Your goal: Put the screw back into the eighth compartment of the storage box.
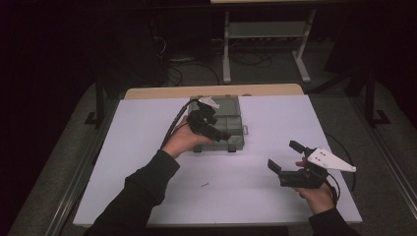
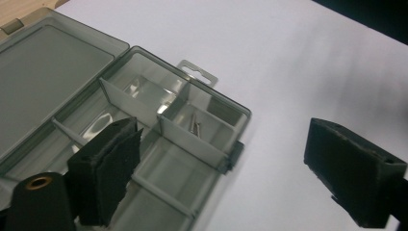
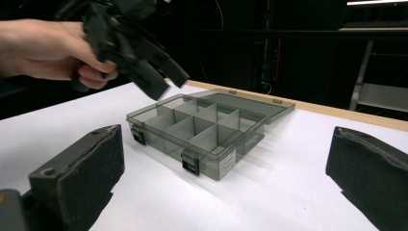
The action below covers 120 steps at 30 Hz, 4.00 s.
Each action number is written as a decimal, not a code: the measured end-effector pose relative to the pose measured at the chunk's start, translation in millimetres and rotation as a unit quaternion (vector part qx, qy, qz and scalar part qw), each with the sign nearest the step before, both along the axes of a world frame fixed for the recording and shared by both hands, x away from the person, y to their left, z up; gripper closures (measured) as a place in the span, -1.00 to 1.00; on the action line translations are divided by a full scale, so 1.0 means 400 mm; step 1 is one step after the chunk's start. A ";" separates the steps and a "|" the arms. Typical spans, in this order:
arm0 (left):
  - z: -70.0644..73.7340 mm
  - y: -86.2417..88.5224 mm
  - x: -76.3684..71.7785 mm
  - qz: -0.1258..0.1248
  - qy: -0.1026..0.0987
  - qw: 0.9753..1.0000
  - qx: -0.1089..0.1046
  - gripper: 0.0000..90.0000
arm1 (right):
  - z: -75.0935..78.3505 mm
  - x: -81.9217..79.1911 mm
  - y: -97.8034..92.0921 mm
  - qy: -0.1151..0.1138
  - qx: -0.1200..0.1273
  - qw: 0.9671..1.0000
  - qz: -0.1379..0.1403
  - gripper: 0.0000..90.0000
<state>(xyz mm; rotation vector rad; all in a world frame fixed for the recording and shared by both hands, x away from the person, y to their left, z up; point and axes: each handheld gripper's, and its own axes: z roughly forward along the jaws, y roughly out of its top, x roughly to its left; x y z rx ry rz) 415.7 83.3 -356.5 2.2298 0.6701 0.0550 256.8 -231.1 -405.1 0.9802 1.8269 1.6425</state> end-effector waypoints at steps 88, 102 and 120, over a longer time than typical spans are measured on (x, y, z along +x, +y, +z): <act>-0.191 0.129 -0.281 -0.046 0.038 0.996 0.072 0.96 | 0.000 0.002 0.004 -0.003 -0.001 1.000 0.007 -1.00; -0.125 0.122 -0.235 -0.038 0.027 0.999 0.022 0.96 | 0.002 0.004 0.004 -0.005 -0.004 1.000 0.007 -1.00; -0.008 0.051 -0.118 -0.033 0.000 0.999 -0.001 0.96 | 0.002 0.005 0.004 -0.002 -0.003 1.000 0.005 -1.00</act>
